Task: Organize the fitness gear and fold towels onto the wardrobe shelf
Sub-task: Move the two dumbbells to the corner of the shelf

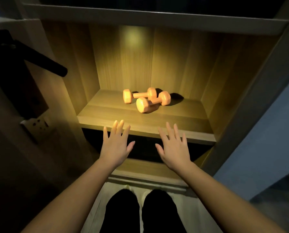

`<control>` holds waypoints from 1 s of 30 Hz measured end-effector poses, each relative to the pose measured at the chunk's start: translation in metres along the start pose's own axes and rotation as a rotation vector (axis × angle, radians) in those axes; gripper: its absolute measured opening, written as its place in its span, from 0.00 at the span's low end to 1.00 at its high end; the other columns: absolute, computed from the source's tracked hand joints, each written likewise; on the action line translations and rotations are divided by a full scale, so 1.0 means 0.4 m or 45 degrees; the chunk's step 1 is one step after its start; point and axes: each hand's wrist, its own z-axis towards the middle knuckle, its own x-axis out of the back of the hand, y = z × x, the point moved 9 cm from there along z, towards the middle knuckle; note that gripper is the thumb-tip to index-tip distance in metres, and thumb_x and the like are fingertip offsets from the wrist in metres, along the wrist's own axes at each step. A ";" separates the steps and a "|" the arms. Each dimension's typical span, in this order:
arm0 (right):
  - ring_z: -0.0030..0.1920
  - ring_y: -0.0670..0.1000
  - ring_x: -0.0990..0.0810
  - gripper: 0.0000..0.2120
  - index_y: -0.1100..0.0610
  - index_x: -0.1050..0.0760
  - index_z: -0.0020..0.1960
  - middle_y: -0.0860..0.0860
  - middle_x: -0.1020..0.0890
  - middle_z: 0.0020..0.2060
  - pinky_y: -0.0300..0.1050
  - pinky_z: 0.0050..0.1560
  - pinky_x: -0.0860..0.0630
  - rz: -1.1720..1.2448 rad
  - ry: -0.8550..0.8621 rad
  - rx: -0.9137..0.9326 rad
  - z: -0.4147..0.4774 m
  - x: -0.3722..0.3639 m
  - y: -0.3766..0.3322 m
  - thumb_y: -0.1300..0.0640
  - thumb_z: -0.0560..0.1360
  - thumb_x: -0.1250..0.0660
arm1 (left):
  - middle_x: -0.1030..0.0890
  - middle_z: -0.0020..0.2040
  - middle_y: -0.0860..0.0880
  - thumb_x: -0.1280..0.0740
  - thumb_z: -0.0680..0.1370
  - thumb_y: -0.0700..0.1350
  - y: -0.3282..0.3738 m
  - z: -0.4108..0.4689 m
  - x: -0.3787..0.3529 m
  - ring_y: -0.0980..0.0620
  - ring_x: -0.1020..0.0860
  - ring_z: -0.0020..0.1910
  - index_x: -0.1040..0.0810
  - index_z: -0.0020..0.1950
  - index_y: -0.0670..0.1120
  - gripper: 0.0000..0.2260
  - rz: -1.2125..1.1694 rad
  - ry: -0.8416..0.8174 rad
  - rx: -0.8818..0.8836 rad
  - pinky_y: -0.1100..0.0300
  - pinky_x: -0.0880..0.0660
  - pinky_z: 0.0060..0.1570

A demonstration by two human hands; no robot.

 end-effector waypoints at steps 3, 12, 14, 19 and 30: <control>0.78 0.58 0.61 0.31 0.46 0.58 0.79 0.52 0.58 0.79 0.63 0.76 0.52 0.007 -0.100 0.038 0.109 -0.056 -0.011 0.40 0.81 0.50 | 0.51 0.80 0.46 0.49 0.81 0.61 -0.021 0.097 -0.069 0.46 0.56 0.79 0.49 0.79 0.51 0.29 0.125 -0.093 -0.086 0.39 0.53 0.75; 0.78 0.58 0.57 0.35 0.47 0.63 0.78 0.52 0.58 0.79 0.59 0.75 0.53 0.095 -0.043 0.069 0.477 -0.167 -0.023 0.45 0.82 0.45 | 0.53 0.80 0.45 0.46 0.81 0.59 -0.113 0.464 -0.194 0.44 0.55 0.79 0.52 0.80 0.50 0.31 0.191 -0.134 -0.124 0.38 0.54 0.74; 0.78 0.57 0.58 0.35 0.47 0.63 0.78 0.51 0.57 0.79 0.59 0.75 0.52 0.174 -0.036 0.060 0.555 -0.179 -0.025 0.47 0.82 0.44 | 0.54 0.80 0.45 0.46 0.81 0.58 -0.136 0.539 -0.200 0.44 0.56 0.79 0.55 0.80 0.50 0.31 0.191 -0.135 -0.105 0.39 0.54 0.74; 0.75 0.59 0.39 0.31 0.51 0.50 0.78 0.54 0.42 0.77 0.57 0.69 0.34 0.256 0.081 0.072 0.680 -0.177 -0.032 0.49 0.80 0.40 | 0.54 0.80 0.46 0.43 0.81 0.53 -0.169 0.693 -0.187 0.42 0.54 0.79 0.54 0.80 0.49 0.31 0.162 -0.055 -0.104 0.40 0.48 0.74; 0.64 0.54 0.26 0.27 0.49 0.42 0.75 0.51 0.31 0.68 0.47 0.55 0.22 0.422 0.143 0.152 0.641 -0.164 -0.009 0.52 0.78 0.36 | 0.31 0.64 0.44 0.36 0.78 0.50 -0.171 0.768 -0.186 0.42 0.30 0.61 0.33 0.70 0.45 0.22 -0.070 -0.060 -0.104 0.45 0.26 0.55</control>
